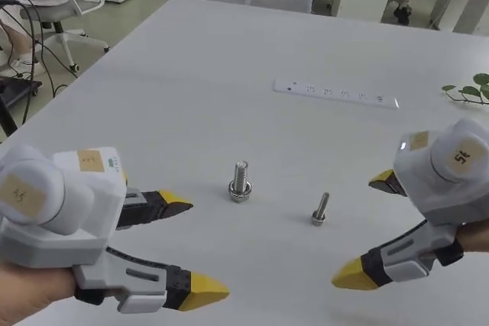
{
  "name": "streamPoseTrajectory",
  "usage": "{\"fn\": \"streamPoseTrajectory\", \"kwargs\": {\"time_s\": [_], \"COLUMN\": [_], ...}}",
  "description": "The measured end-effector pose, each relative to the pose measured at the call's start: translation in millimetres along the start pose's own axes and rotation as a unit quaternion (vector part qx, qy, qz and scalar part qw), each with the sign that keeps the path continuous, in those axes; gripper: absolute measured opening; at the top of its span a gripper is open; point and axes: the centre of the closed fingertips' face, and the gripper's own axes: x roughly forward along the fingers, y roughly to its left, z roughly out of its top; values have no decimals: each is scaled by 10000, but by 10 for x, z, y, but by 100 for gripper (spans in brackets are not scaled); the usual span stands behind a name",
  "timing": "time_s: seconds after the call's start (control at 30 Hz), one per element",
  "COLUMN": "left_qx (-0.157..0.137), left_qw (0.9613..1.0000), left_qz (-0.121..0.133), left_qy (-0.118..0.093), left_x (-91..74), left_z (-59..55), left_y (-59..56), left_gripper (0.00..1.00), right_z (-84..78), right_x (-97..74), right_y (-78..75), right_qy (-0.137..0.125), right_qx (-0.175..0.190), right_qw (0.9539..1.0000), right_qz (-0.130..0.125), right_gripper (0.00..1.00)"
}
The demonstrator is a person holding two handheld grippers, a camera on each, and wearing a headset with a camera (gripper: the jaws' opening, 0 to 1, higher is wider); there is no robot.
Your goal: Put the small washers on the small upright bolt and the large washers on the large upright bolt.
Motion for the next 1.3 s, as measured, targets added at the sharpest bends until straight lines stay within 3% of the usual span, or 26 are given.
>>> {"fn": "streamPoseTrajectory", "kwargs": {"time_s": [0.4, 0.77, 0.97, 1.03, 1.3], "left_qx": [-179, -162, -178, -195, -267], "left_qw": [9998, 9998, 9998, 9997, 9996], "left_qz": [54, 99, 94, 92, 72], "left_qy": [-81, -80, -79, -70, -54], "left_x": [-42, -63, -72, -71, -73], "left_z": [-20, -29, -63, -84, -151], "left_y": [25, 29, 4, -7, -43], "left_gripper": [71, 72, 72, 72, 73], "right_z": [-46, -71, -72, -4, -11], "right_x": [-141, -272, -306, -321, -255], "right_y": [224, 407, 456, 459, 548], "right_qy": [-334, -628, -945, -1211, -1398], "right_qx": [229, 366, 582, 655, 809], "right_qw": [9991, 9970, 9932, 9896, 9861], "right_qz": [-133, -271, -363, -413, -378], "right_gripper": [100, 100, 100, 100, 100]}}
